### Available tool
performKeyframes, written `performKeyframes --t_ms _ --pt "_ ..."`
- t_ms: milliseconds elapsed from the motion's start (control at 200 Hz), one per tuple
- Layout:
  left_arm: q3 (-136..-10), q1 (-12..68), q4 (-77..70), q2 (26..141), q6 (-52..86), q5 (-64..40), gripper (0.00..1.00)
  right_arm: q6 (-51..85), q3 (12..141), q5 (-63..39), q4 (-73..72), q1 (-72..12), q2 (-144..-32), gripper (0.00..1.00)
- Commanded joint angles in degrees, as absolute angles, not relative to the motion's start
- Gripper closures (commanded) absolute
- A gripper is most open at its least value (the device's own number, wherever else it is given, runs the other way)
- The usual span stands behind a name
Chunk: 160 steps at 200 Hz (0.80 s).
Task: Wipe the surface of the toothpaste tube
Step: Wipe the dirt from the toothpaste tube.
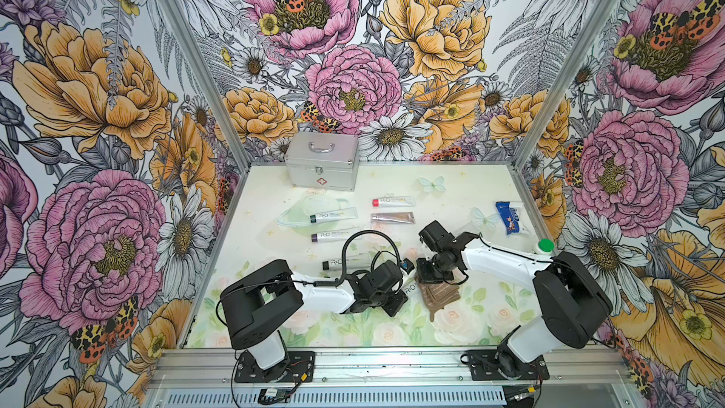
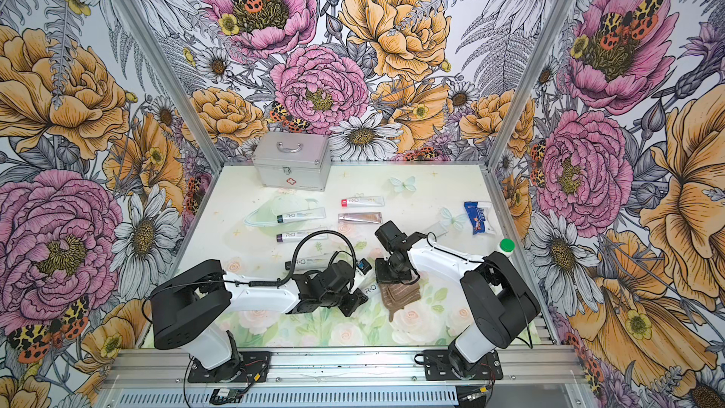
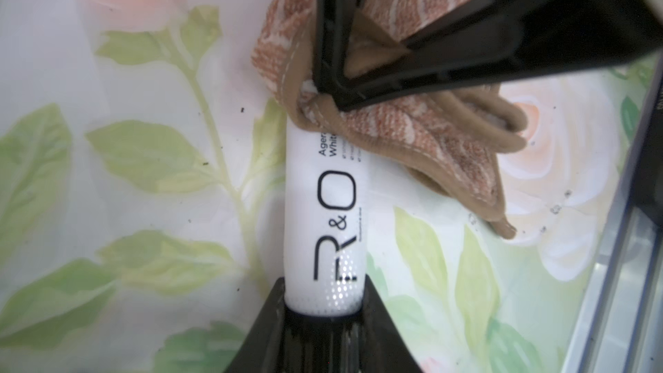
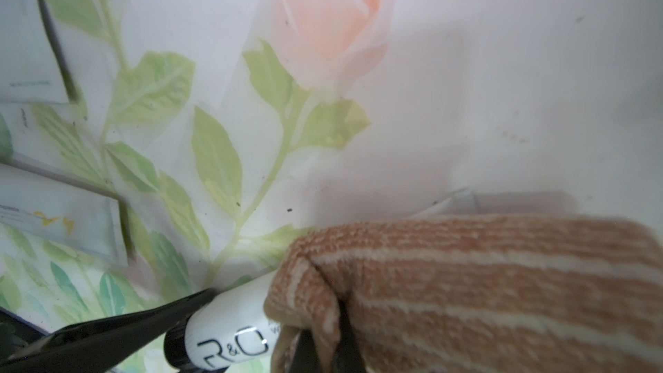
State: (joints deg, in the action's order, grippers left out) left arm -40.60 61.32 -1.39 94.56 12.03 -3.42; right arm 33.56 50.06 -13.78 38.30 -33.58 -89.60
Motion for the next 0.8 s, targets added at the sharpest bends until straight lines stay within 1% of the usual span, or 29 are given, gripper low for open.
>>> performKeyframes --t_ms 0,170,375,525,796 --pt "-40.39 60.73 -2.16 93.42 11.62 -2.35 0.74 31.64 47.26 -12.11 45.35 -31.51 -91.03 1.00" --pt "-40.38 60.73 -2.09 93.34 11.54 -2.36 0.74 29.53 47.99 -9.75 47.29 -27.58 -90.61 1.00" --pt "-40.34 60.73 -2.11 93.25 11.60 -2.46 0.74 29.36 48.93 -8.41 47.29 -27.26 -91.27 1.00" --pt "-40.86 60.68 -2.11 93.94 11.31 -2.81 0.74 30.07 49.84 -10.79 47.15 -29.40 -90.99 1.00" --pt "-41.29 60.73 -2.11 94.32 11.20 -2.85 0.74 34.39 51.17 -16.34 45.59 -36.49 -89.91 1.00"
